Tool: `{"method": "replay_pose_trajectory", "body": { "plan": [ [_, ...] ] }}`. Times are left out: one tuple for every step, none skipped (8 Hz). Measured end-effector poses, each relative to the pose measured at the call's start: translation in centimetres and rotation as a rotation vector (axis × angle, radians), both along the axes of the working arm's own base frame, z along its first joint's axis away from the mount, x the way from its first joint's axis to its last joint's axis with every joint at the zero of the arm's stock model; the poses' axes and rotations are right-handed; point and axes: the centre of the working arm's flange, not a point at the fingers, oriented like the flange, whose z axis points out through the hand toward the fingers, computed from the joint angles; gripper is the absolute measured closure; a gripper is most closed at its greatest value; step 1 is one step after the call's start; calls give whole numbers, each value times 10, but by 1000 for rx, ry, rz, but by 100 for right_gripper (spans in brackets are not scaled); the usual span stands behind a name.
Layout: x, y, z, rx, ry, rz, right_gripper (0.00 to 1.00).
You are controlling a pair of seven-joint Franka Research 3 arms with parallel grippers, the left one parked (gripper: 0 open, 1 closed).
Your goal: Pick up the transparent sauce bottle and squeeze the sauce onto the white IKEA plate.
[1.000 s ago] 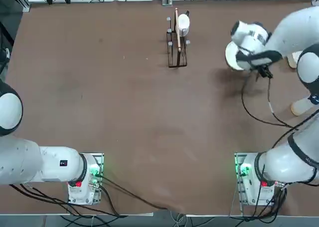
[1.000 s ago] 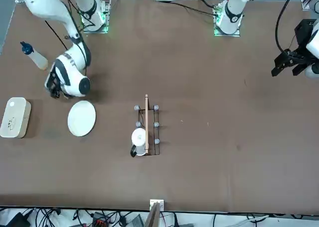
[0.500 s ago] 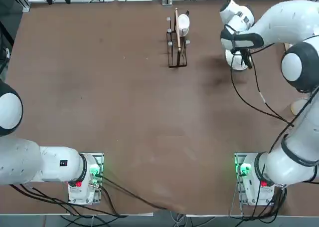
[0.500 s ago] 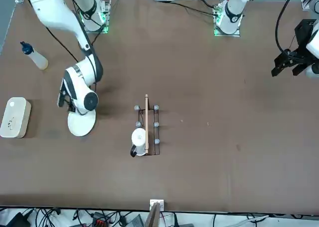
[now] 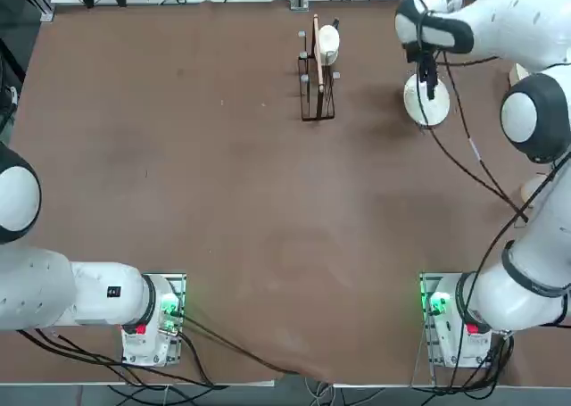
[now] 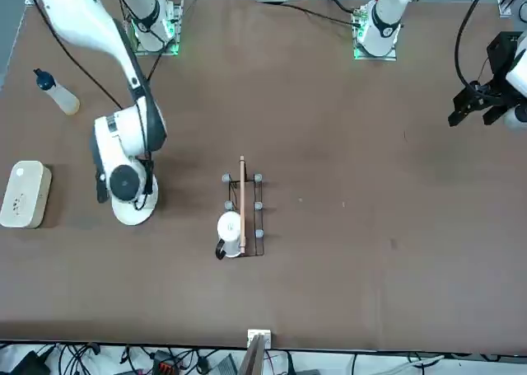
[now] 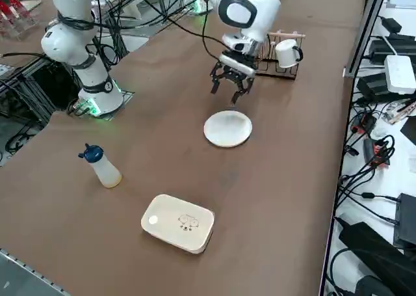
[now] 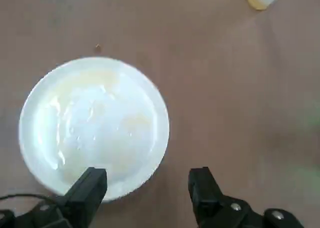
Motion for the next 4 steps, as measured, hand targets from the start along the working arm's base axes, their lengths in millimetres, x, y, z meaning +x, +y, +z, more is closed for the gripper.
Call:
{"method": "replay_pose_trajectory", "body": {
  "plan": [
    [2, 3, 3, 70, 37, 98, 0],
    [5, 7, 5, 138, 67, 194, 0],
    [10, 11, 12, 211, 87, 292, 0],
    [15, 11, 24, 290, 103, 382, 0]
  ]
}}
